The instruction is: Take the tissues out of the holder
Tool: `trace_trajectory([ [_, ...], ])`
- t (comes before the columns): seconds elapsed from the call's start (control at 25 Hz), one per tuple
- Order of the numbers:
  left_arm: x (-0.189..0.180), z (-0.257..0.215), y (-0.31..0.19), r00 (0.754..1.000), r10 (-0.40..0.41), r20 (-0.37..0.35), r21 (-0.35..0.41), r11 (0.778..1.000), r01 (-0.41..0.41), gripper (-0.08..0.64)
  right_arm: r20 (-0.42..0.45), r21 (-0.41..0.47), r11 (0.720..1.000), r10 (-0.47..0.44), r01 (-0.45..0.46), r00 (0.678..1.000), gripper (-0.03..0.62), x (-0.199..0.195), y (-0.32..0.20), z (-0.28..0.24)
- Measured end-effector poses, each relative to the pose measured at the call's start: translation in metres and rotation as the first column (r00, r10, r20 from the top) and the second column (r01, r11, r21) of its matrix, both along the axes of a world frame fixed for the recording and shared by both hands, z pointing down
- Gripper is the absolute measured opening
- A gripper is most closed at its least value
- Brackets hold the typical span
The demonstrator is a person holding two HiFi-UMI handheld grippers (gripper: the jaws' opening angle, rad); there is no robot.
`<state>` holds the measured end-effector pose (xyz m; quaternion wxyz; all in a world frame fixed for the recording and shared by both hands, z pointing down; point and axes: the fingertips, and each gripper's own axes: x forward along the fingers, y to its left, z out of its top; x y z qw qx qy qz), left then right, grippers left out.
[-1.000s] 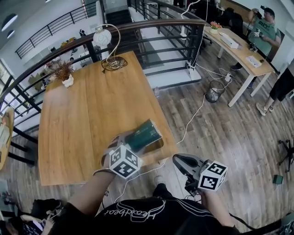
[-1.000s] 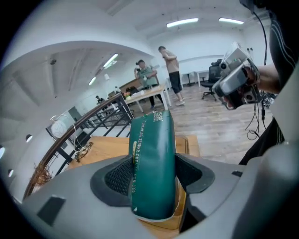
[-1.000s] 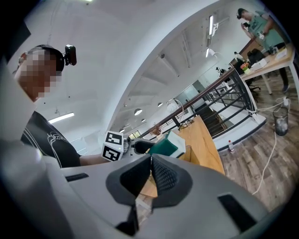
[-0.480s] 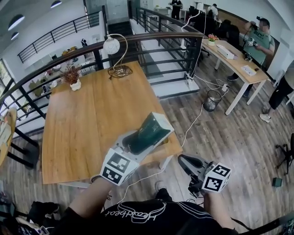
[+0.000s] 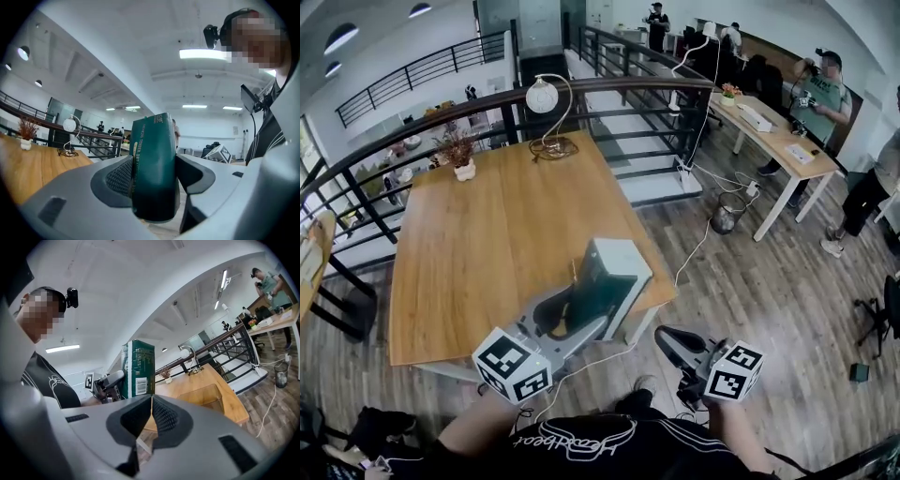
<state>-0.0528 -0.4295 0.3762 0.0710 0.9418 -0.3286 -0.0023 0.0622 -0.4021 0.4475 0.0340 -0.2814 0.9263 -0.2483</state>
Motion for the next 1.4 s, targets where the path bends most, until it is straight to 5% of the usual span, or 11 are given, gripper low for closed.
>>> trace_trajectory([
  [0.24, -0.027, 0.004, 0.043, 0.994, -0.023, -0.102, -0.046, 0.999, 0.019, 0.295, -0.006, -0.003, 0.999, -0.051, 0.051, 0.999, 0.018, -0.032, 0.031, 0.003],
  [0.6, -0.036, 0.012, 0.104, 0.989, -0.097, -0.11, -0.063, 0.994, 0.091, 0.293, 0.003, -0.009, 0.994, -0.111, 0.111, 0.994, 0.018, -0.037, 0.075, -0.002],
  [1.4, 0.099, 0.008, 0.335, 0.985, -0.126, -0.121, -0.065, 0.991, 0.118, 0.291, 0.004, 0.063, 0.983, -0.172, 0.172, 0.985, 0.018, 0.093, 0.302, -0.023],
])
